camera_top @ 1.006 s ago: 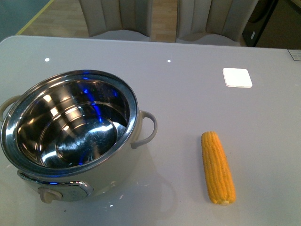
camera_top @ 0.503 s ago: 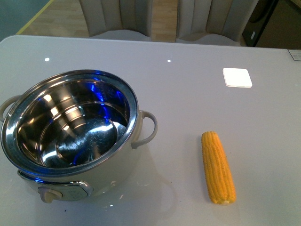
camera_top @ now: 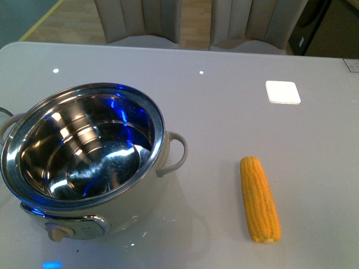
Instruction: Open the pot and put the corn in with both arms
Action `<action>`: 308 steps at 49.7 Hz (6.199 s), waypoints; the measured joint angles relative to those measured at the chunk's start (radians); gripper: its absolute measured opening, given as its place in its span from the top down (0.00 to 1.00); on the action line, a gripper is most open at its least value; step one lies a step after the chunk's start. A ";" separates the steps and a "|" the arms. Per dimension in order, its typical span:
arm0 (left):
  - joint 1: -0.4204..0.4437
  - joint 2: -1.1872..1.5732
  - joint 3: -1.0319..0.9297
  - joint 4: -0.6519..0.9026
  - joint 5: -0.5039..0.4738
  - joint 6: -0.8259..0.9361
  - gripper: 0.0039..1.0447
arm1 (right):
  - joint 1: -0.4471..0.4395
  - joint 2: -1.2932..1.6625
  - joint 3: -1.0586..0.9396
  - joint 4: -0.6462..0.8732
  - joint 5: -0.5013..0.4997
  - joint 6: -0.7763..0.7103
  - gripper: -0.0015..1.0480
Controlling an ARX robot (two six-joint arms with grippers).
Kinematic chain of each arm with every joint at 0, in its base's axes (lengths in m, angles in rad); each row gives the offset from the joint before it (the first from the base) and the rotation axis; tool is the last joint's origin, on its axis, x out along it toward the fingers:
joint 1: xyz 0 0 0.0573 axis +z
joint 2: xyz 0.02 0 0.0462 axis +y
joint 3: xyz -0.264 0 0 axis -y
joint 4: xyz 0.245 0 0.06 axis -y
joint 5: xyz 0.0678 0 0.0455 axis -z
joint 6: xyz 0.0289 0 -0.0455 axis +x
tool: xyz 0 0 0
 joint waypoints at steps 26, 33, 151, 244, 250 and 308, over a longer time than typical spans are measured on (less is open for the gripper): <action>0.021 0.130 0.048 0.058 0.008 0.001 0.59 | 0.000 0.000 0.000 0.000 0.000 0.000 0.08; 0.021 0.132 0.048 0.060 0.005 0.010 0.41 | 0.000 0.000 0.000 0.000 0.000 0.000 0.08; -0.503 -2.209 -0.864 -0.951 -0.235 -0.140 0.97 | 0.000 0.000 0.000 0.000 0.000 0.000 0.08; -0.504 -2.535 -0.864 -1.282 -0.235 -0.138 0.06 | 0.135 0.497 0.133 -0.223 0.079 0.109 0.08; -0.504 -2.535 -0.864 -1.282 -0.235 -0.138 0.06 | 0.234 0.701 0.153 -0.092 0.159 0.156 0.08; -0.504 -2.535 -0.864 -1.282 -0.235 -0.138 0.06 | 0.483 2.069 0.537 0.401 0.124 0.235 0.08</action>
